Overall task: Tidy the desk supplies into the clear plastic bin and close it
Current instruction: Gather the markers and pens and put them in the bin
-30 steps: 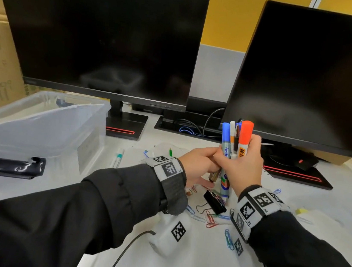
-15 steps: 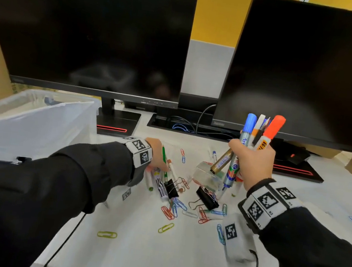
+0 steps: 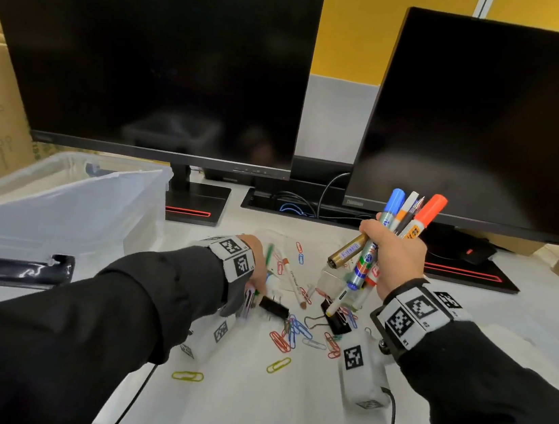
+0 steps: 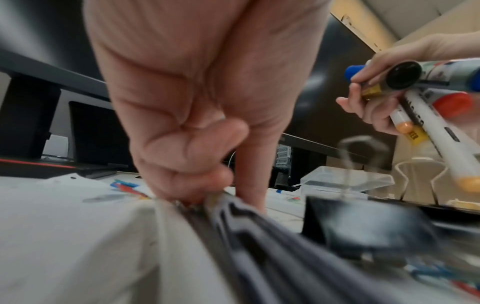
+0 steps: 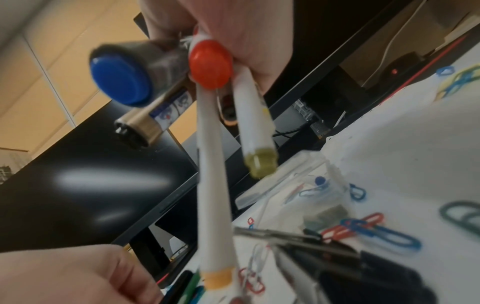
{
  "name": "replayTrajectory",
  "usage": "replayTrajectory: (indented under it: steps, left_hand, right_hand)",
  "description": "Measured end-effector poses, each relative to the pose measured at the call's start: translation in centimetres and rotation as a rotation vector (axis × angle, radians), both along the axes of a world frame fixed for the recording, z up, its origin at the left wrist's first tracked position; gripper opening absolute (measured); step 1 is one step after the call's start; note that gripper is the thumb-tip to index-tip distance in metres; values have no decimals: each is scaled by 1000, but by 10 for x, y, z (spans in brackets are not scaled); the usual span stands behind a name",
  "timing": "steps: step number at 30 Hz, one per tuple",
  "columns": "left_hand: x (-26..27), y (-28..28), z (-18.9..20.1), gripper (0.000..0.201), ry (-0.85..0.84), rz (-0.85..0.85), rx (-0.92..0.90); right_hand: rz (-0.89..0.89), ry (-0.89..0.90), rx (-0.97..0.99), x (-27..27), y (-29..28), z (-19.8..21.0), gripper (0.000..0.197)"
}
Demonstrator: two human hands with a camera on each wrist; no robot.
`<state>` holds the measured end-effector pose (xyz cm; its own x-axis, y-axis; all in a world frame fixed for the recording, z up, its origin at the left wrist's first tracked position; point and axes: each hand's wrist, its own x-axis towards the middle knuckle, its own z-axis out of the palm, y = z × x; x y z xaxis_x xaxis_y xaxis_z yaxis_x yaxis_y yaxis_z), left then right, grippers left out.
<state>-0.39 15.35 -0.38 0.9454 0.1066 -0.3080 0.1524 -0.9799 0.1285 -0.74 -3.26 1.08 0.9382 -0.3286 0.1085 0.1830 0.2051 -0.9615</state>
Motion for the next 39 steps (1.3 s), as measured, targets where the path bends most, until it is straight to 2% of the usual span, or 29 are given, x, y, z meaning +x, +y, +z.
replayTrajectory:
  steps: [3,5,7,9,12,15,17,20,25,27,29,34,36,39]
  left_hand:
    - [2,3,0,47,17,-8,-72]
    - [5,6,11,31,-53,20,-151]
    - [6,9,29,29,-192,36,-229]
    - [6,9,46,31,-283,-18,-452]
    - [-7,-4,59,24,-190,-148,-924]
    - [-14,-15,51,18,-158,-145,-1083]
    - [-14,-20,46,22,-180,-95,-1161]
    - [-13,-23,41,26,-213,-39,-1205]
    - [-17,-30,38,17,-149,33,-1365]
    - [-20,-35,36,24,-188,24,-1383]
    - [-21,-41,32,31,-208,-13,-1312]
    - [-25,-50,34,35,-183,-138,-1064]
    - [-26,-49,35,40,-106,-191,-1073]
    - [-26,-39,34,53,95,-134,-1067]
  right_hand:
    - [46,2,-7,-2,5,-2,17]
    - [98,0,-2,-3,7,-2,26]
    - [161,-1,-4,-2,9,-1,32]
    - [232,4,15,-3,15,0,32]
    - [334,1,87,-4,23,1,21]
    - [382,4,152,-6,29,1,12]
    - [369,25,183,-5,32,-2,10]
    - [350,50,245,-4,38,-4,12]
    - [285,60,263,-1,42,-3,17]
    - [261,81,266,1,41,-4,20]
    - [249,120,269,2,38,-7,24]
    - [187,150,242,4,33,-9,14]
    - [126,125,201,5,30,-6,13]
    - [77,64,193,7,26,1,11]
